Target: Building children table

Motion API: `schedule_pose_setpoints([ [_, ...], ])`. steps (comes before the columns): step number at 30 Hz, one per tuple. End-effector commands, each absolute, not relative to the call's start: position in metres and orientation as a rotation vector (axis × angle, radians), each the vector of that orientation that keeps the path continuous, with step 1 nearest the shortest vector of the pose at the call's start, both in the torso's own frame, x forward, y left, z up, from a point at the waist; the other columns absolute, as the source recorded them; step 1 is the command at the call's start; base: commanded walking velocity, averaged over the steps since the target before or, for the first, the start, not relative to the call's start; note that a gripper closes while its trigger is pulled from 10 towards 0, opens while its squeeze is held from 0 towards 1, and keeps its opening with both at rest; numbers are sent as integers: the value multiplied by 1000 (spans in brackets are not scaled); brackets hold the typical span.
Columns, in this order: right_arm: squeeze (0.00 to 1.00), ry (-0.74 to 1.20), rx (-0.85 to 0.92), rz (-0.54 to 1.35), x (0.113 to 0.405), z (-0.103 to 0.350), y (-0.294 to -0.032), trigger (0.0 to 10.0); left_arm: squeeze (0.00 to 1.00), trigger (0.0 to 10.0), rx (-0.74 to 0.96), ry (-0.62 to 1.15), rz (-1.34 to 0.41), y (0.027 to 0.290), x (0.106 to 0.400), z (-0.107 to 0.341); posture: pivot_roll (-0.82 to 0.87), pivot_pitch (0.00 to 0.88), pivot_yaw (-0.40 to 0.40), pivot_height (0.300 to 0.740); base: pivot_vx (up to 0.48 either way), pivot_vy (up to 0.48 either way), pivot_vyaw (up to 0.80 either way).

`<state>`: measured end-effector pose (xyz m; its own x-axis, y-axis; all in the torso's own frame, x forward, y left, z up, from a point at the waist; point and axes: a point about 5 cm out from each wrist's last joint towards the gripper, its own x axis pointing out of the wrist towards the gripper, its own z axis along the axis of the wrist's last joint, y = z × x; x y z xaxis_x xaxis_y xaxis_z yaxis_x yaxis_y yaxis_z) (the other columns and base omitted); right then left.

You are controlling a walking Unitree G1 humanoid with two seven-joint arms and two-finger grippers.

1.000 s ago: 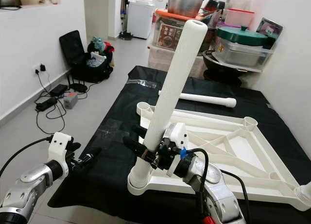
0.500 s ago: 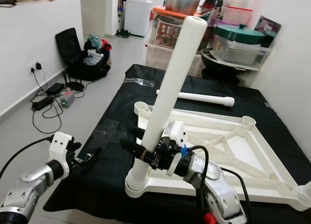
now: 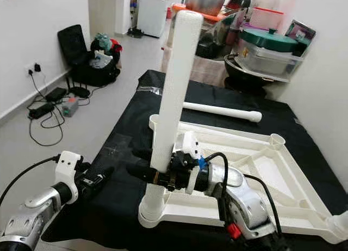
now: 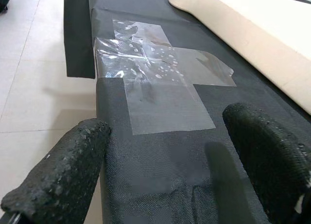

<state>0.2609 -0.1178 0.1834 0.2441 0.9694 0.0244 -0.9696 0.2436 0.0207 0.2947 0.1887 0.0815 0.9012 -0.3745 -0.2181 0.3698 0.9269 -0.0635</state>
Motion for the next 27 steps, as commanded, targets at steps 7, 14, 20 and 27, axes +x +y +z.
schedule_pose_setpoints([
  [7, 0, 280, 102, 1271, 254, 127, -118, 10000, 0, 10000, -19, 234, -389, 186, 291, 78, 115, 0, -188, 740, 0, 0, 0],
  [14, 0, 256, 153, 1180, 249, 123, -123, 10000, 0, 10000, -19, 236, -392, 186, 292, 79, 93, 0, -170, 740, 0, 0, 0],
  [20, 0, 254, 199, 1112, 240, 115, -124, 10000, 0, 10000, -19, 240, -401, 186, 293, 79, 81, 0, -156, 740, 0, 0, 0],
  [27, 0, 235, 173, 1060, 241, 115, -123, 10000, 0, 10000, -16, 237, -404, 185, 295, 80, 75, 0, -155, 740, 0, 0, 0],
])
